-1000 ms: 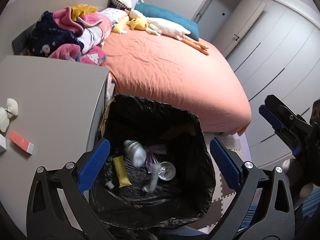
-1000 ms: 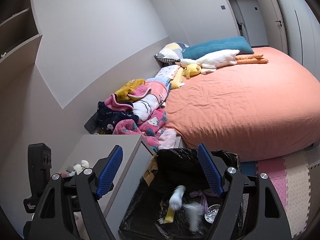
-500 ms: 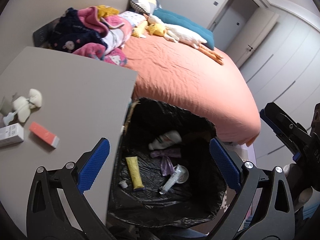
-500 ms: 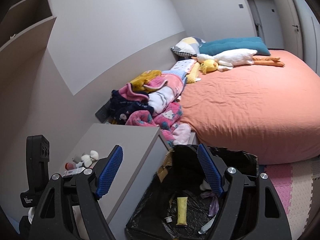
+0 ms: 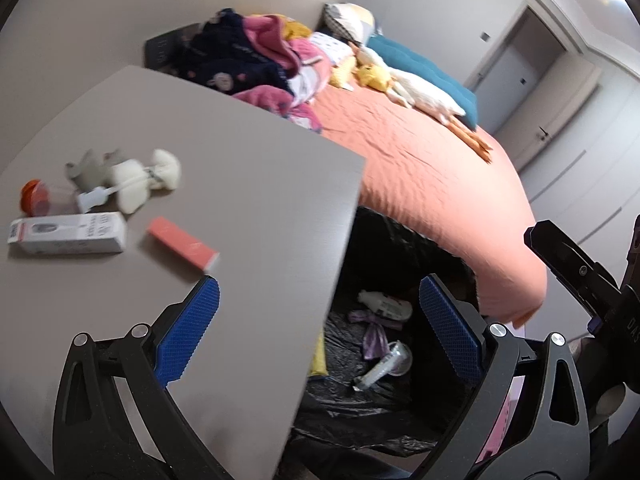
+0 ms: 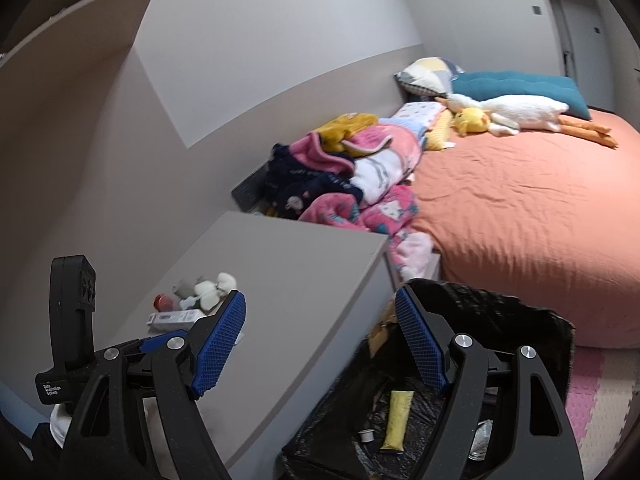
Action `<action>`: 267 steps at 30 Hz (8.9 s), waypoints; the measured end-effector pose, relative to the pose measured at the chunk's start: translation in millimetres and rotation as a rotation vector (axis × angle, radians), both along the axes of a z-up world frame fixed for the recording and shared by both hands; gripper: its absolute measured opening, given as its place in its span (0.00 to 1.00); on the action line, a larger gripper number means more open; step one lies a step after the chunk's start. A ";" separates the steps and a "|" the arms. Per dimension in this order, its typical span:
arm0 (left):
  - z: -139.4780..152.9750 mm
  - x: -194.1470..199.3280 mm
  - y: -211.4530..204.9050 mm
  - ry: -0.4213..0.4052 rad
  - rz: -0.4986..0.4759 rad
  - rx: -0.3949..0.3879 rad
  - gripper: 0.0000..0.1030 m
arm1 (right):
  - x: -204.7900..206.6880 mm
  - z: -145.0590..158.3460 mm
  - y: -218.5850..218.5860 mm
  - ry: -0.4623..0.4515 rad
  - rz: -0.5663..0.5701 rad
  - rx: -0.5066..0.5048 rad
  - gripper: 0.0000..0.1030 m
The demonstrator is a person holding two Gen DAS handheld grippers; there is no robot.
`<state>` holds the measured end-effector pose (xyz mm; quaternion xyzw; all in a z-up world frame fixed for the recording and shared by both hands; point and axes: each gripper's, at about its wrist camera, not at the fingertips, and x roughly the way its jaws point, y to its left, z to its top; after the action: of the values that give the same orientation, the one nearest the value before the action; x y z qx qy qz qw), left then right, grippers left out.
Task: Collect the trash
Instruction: 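Move both tools back over the table toward the thermometer box and pink box, then grasp the white thermometer box with the left tool while the right tool grasps the pink box, then carry both boxes over the bin and open both tools, then move both tools back over the table toward the measuring cup and foam toy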
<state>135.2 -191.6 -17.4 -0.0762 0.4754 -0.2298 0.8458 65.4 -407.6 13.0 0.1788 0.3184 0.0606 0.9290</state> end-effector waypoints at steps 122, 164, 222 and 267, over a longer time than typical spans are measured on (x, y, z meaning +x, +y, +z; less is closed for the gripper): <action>-14.5 16.3 125.8 0.079 0.360 0.004 0.28 | 62.5 -46.1 129.8 0.167 0.365 -0.081 0.23; 10.1 -1.4 -67.0 0.016 -0.120 -0.020 0.28 | -31.4 -12.2 -34.1 0.074 -0.029 -0.056 0.23; 0.4 16.1 25.0 0.020 0.059 0.037 0.89 | 32.1 -19.5 23.4 0.073 0.089 0.000 0.68; -55.1 114.1 181.6 0.115 0.413 0.153 0.83 | 169.7 -83.9 198.0 0.184 0.454 -0.187 0.68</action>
<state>249.3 -10.0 -72.5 -0.1207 0.5132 -0.0104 0.8497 235.1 -209.6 -70.9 0.0208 0.4377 0.2211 0.8713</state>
